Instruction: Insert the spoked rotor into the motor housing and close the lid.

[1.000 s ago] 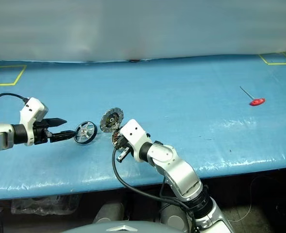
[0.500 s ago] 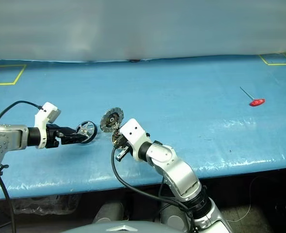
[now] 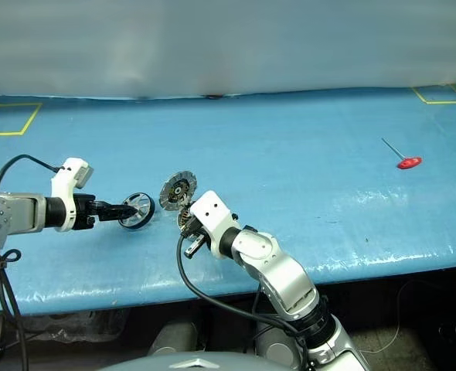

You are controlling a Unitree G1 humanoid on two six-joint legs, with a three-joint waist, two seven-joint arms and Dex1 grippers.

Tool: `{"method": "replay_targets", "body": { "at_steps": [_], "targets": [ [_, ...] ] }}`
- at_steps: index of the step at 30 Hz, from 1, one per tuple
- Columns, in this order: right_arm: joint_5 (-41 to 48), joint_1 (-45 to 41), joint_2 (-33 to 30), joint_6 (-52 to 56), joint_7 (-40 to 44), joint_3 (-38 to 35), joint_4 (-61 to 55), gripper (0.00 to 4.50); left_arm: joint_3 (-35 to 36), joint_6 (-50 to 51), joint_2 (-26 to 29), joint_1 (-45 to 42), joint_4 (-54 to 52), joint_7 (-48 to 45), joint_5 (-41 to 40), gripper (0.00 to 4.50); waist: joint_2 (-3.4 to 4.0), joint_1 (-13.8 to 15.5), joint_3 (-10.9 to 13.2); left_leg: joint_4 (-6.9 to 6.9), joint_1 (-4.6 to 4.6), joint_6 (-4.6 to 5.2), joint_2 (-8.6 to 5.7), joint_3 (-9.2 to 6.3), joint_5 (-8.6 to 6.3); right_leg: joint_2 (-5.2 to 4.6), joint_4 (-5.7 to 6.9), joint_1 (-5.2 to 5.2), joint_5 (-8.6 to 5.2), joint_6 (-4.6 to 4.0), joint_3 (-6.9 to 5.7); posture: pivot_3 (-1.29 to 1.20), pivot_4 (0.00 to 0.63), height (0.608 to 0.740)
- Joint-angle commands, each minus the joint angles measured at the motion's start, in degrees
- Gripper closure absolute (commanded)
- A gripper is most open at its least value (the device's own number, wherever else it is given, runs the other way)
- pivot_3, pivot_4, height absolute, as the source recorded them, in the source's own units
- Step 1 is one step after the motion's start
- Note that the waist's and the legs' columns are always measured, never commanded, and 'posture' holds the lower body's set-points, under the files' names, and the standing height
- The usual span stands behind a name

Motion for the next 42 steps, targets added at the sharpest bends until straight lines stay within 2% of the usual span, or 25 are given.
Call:
{"method": "replay_targets", "body": {
  "at_steps": [1,19,42],
  "targets": [
    [0.0,-0.5,0.7,-1.5,-0.1,-0.2,-1.0,4.5,0.0,1.0,-0.2,-2.0,0.2,1.0,0.2,0.35,-0.01,0.0,0.0,0.0,0.0,0.0,0.0,-0.01,0.0,-0.01,0.0,0.0,0.0,0.0,0.0,0.0,0.15,0.74],
    [-0.4,-0.1,0.0,-2.1,-0.1,0.2,-1.4,4.5,-4.5,-2.0,-3.3,-5.5,5.4,2.2,2.0,0.35,-0.03,0.0,0.0,0.0,0.0,-0.05,-0.06,-0.03,0.03,-0.04,0.01,0.0,0.16,-0.22,0.03,0.0,0.15,0.74],
    [-1.0,0.4,-0.2,-2.5,0.3,0.7,-1.4,4.5,-2.1,-1.8,-6.6,-6.5,9.2,6.8,3.5,0.35,-0.05,0.2,0.0,0.06,0.06,-0.08,-0.12,-0.11,0.07,-0.06,0.06,0.06,0.19,-0.17,0.04,0.0,0.15,0.74]
  ]
}}
